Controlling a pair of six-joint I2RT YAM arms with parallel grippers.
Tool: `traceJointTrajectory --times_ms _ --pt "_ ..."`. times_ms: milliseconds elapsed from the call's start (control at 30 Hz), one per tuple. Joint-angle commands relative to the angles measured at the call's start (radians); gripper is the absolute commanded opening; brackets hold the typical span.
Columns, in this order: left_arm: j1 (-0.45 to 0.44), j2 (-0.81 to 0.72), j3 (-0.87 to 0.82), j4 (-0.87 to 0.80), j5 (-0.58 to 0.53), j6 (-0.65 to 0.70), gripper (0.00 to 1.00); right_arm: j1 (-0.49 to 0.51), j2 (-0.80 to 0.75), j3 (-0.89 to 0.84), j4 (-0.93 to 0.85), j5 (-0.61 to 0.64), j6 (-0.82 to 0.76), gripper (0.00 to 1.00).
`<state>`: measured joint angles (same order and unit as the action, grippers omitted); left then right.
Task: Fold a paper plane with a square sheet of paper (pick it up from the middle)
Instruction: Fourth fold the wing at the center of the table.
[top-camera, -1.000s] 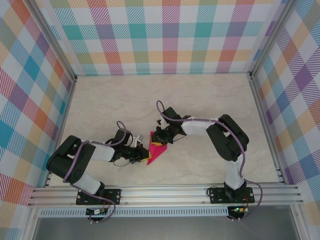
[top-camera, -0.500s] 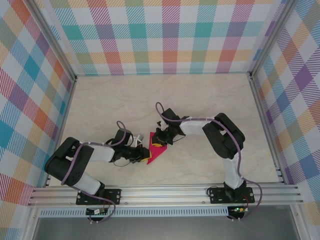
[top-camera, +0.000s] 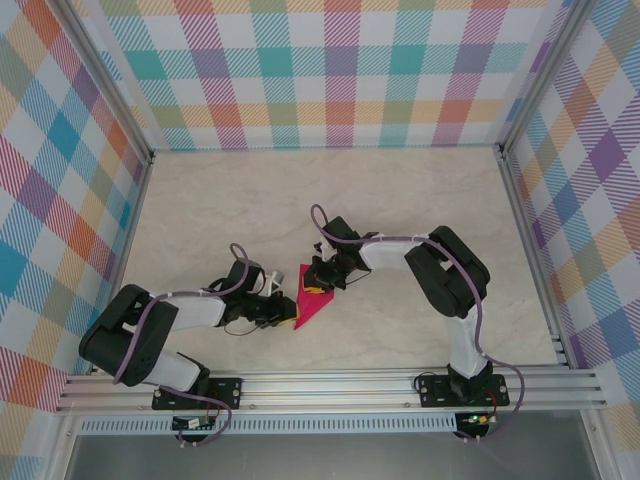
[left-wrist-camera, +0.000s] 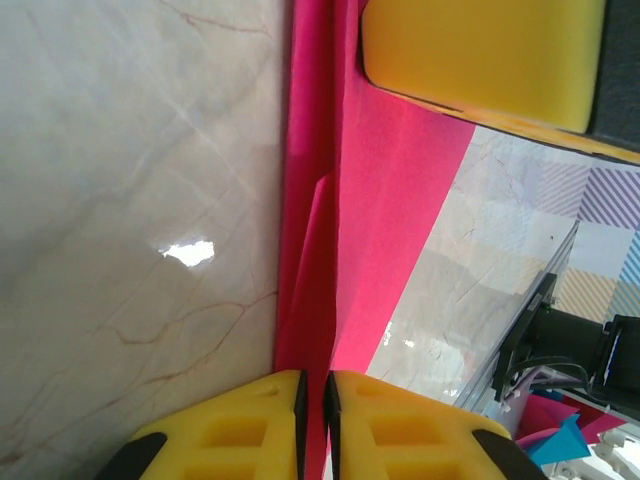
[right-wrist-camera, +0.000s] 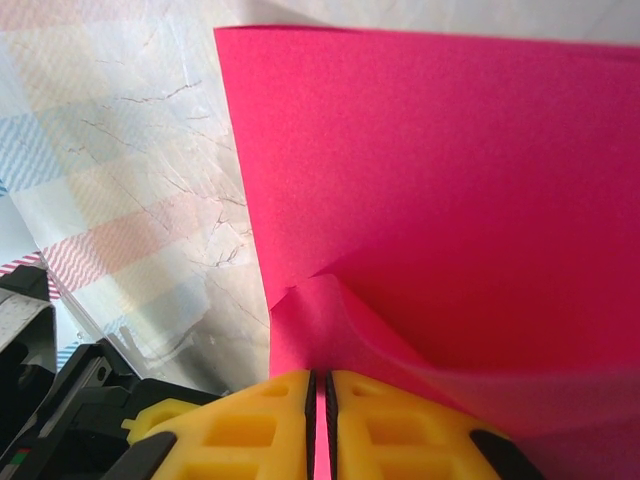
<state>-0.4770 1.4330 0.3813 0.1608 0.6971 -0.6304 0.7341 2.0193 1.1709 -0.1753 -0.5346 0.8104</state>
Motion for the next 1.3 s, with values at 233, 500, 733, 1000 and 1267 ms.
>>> traceJointTrajectory --times_ms 233,500,733,1000,1267 --pt "-0.042 0.047 0.013 -0.106 -0.041 0.046 0.08 -0.002 0.041 -0.002 -0.082 0.056 -0.025 0.14" --pt "-0.091 0.045 0.051 -0.236 -0.122 0.067 0.02 -0.003 0.050 0.004 -0.098 0.066 -0.027 0.13" --pt "-0.121 0.008 0.075 -0.339 -0.170 0.087 0.08 -0.002 0.061 0.010 -0.116 0.075 -0.037 0.13" --pt "-0.138 -0.202 0.098 -0.385 -0.198 0.024 0.17 -0.002 0.077 0.013 -0.128 0.070 -0.047 0.12" --pt "-0.138 -0.292 0.104 -0.220 -0.203 -0.112 0.16 -0.002 0.082 0.010 -0.136 0.072 -0.055 0.12"
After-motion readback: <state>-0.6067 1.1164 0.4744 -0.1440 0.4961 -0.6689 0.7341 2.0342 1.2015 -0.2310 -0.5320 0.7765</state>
